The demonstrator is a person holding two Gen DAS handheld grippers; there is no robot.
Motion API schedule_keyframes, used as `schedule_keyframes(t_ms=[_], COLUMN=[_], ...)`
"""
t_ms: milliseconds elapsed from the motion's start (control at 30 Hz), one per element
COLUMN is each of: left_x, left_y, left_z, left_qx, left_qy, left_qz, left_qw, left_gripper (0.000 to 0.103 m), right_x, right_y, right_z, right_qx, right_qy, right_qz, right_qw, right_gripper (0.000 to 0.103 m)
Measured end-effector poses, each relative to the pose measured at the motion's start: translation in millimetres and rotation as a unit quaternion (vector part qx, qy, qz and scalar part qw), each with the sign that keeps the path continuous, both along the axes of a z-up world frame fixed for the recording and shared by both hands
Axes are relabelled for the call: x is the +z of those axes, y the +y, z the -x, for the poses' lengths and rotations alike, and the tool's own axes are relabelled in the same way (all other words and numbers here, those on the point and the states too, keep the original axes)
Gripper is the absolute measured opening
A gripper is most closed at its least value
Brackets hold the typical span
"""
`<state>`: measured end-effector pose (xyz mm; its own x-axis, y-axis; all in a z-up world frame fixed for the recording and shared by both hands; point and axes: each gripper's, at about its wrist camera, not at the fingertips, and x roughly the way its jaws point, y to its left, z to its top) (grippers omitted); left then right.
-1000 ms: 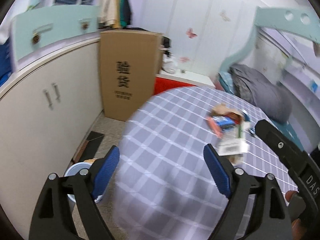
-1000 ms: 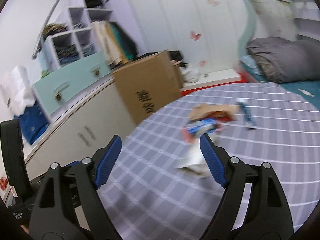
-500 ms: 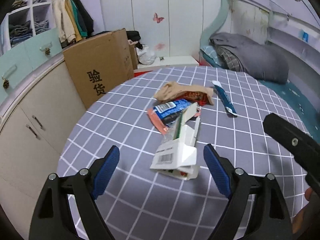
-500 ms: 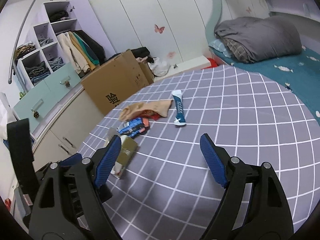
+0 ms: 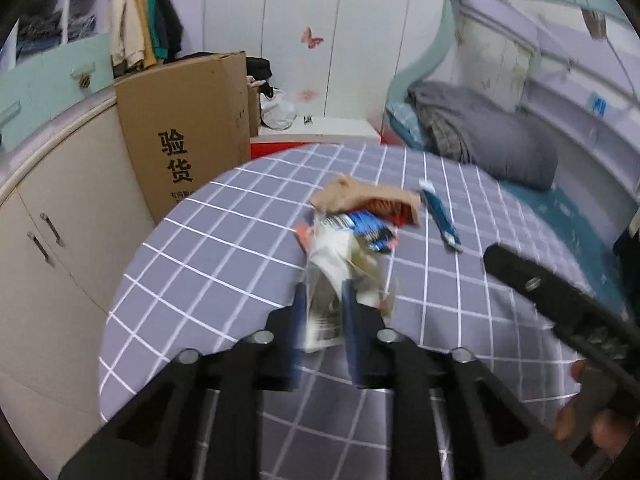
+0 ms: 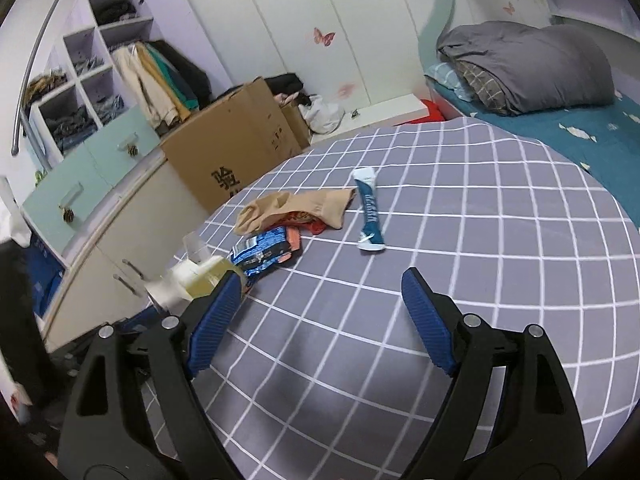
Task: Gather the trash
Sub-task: 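Grasp the white carton with the left gripper while the right gripper grasps the blue snack pack, then carry the carton and snack pack to the wastebasket and open both grippers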
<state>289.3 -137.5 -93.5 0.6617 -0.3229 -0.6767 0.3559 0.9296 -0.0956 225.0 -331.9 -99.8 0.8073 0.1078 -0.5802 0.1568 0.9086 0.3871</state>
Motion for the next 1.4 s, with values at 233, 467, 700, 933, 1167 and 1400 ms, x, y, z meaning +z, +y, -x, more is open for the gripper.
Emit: schedule_keyframes(t_ms=[233, 467, 700, 933, 1167, 1400], left_x=[9.1, 12.1, 5.3, -1.5, 1.9, 5.1], left_y=[47.6, 79.1, 103.4, 115.7, 128.8, 150.6], left_z=[-7.8, -17.3, -27.6, -32.7, -26.3, -13.9], left_qx=[0.036, 0.096, 0.133, 0.124, 0.111, 0.108], left_qy=[-0.016, -0.052, -0.054, -0.044, -0.042, -0.045], left_qz=[0.028, 0.009, 0.001, 0.003, 0.018, 0.029], left_qw=[0.9988, 0.9940, 0.9896, 0.9913, 0.9927, 0.9927], left_gripper=[0.015, 0.014, 0.014, 0.014, 0.014, 0.014], right_x=[-3.3, -12.7, -25.3, -32.6, -30.7, -19.5], right_y=[37.2, 66.4, 80.1, 76.0, 77.7, 103.5], right_z=[-40.3, -82.5, -121.1, -131.8, -114.0, -79.0], right_qx=[0.045, 0.062, 0.071, 0.063, 0.059, 0.072], right_qy=[0.038, 0.075, 0.116, 0.128, 0.127, 0.100], right_qz=[0.048, 0.111, 0.135, 0.127, 0.129, 0.126], right_qw=[0.997, 0.989, 0.981, 0.982, 0.982, 0.984], right_gripper=[0.084, 0.094, 0.095, 0.086, 0.068, 0.068])
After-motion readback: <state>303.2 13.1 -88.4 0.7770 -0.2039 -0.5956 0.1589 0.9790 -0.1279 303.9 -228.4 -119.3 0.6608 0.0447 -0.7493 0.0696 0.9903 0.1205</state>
